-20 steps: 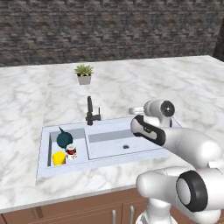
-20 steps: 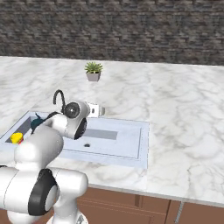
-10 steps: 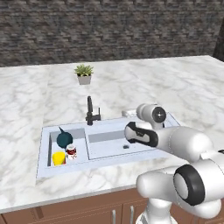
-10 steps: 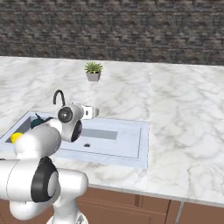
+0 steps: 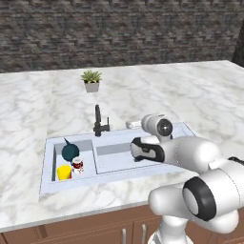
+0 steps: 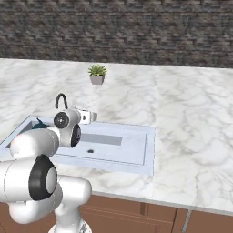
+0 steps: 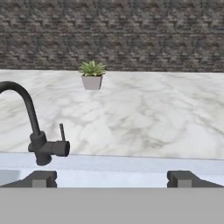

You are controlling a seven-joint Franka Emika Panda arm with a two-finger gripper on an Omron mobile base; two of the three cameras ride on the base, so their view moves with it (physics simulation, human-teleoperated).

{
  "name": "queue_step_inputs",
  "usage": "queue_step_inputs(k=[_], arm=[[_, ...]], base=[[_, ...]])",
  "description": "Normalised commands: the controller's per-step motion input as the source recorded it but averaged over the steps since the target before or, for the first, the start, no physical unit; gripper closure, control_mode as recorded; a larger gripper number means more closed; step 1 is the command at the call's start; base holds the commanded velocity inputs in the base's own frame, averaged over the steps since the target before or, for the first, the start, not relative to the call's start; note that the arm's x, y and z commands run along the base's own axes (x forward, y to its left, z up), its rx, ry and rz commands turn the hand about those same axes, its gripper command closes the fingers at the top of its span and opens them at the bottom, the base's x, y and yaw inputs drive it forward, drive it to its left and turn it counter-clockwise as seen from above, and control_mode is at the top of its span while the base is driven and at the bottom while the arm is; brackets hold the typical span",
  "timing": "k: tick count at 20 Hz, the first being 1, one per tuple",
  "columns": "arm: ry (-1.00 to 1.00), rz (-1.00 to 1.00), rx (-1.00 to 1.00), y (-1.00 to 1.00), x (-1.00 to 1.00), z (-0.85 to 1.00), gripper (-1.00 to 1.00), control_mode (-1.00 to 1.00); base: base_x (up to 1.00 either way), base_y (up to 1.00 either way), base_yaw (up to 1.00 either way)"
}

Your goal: Pick the cup and teapot and place them in the sink. Then turn on the water.

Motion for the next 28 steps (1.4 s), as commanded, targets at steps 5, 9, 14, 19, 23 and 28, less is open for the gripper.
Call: queue_step_inputs(k=[5, 9, 14, 19, 23, 28], arm=[[0.0, 0.02, 0.0, 0.22, 0.03, -0.05, -1.0, -1.0], [0.0, 0.02, 0.0, 0.24, 0.06, -0.08, -1.0, -1.0], [0.0, 0.03, 0.0, 0.13, 0.15, -0.08, -1.0, -1.0], [-0.01, 0.08, 0.0, 0.0, 0.21, -0.17, -1.0, -1.0], [-0.03, 0.06, 0.0, 0.0, 0.29, -0.22, -1.0, -1.0], [-0.05, 0.04, 0.0, 0.0, 0.35, -0.17, -1.0, -1.0]], base=[[0.0, 0.0, 0.0], [0.0, 0.0, 0.0], [0.0, 0.0, 0.0], [0.0, 0.0, 0.0], [0.0, 0.0, 0.0], [0.0, 0.0, 0.0]])
